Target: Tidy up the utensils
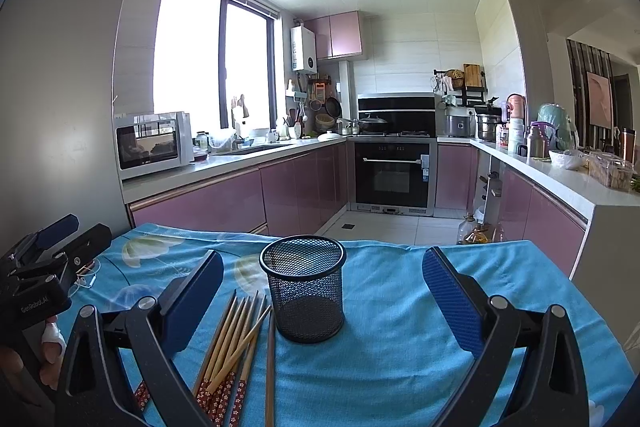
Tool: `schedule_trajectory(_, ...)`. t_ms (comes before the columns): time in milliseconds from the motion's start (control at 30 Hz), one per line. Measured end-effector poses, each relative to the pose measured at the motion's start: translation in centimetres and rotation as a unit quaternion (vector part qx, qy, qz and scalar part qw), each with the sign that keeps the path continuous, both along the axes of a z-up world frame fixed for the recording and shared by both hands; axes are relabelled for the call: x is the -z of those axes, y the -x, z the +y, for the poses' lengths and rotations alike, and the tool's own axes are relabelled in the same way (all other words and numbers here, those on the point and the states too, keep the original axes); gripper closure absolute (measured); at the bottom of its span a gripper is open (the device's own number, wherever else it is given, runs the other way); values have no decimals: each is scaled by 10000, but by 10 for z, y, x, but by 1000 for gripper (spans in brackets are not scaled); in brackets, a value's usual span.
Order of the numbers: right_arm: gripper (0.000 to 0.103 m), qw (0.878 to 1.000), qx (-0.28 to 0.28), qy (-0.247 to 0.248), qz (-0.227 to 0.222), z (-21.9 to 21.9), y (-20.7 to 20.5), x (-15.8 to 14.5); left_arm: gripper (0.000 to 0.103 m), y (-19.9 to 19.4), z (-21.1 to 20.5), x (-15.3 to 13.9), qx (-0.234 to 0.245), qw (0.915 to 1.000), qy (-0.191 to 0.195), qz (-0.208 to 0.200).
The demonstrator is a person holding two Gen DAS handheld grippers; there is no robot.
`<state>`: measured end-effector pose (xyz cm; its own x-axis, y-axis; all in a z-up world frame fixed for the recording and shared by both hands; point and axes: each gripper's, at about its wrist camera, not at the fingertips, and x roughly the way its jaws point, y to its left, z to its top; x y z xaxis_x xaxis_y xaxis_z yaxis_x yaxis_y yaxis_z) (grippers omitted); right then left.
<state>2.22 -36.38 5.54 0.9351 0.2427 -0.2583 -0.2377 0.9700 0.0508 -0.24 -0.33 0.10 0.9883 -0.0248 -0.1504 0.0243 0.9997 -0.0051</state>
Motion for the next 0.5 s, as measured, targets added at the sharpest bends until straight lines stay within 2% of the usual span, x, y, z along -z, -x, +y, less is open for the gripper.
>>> schedule_trajectory(500,7,10000,-5,-31,36,0,-1,-2,6,4,1,-2,-15,10000,-12,-27)
